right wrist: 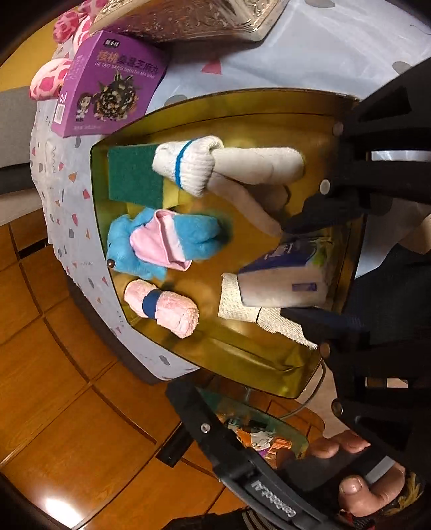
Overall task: Organize soft objects
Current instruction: 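Carry the white tissue pack with the right gripper and release it in the gold tray, then reach the left gripper to the blue lollipop plush monster and grasp it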
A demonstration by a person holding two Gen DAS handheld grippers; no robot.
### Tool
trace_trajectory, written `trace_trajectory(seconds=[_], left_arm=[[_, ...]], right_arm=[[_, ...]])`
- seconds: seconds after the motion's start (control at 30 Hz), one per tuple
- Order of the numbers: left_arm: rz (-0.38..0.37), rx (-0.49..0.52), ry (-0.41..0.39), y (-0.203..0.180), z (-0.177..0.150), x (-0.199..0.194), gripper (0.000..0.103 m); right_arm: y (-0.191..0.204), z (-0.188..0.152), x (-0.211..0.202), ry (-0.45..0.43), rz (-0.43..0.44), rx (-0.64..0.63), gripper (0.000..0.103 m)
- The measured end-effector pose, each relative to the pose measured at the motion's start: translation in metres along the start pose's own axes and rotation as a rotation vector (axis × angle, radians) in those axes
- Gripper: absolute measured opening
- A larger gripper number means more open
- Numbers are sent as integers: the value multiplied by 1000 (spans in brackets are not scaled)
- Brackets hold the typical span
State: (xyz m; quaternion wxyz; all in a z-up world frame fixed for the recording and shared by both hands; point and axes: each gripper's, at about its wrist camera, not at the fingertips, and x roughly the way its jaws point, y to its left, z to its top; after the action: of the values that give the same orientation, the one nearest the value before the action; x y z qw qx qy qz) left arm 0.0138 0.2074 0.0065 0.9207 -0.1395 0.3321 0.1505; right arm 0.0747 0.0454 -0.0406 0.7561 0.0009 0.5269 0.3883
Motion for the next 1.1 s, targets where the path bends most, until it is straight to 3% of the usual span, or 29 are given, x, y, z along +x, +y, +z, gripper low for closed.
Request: trace_trajectory(seconds=[0.3,0.67,1.1], left_arm=[[-39,41,6,-18,-5,-5,92],[-53,80,6,-30,-8,-12,92],[-122,177,23,-70,-16,-17,92]], right_arm=[[-23,-9,-48,-142,-45,87,45],[-40,-14,-67,-198,-106,139,45],[-100,-59,-135,-289,-328,224,45]])
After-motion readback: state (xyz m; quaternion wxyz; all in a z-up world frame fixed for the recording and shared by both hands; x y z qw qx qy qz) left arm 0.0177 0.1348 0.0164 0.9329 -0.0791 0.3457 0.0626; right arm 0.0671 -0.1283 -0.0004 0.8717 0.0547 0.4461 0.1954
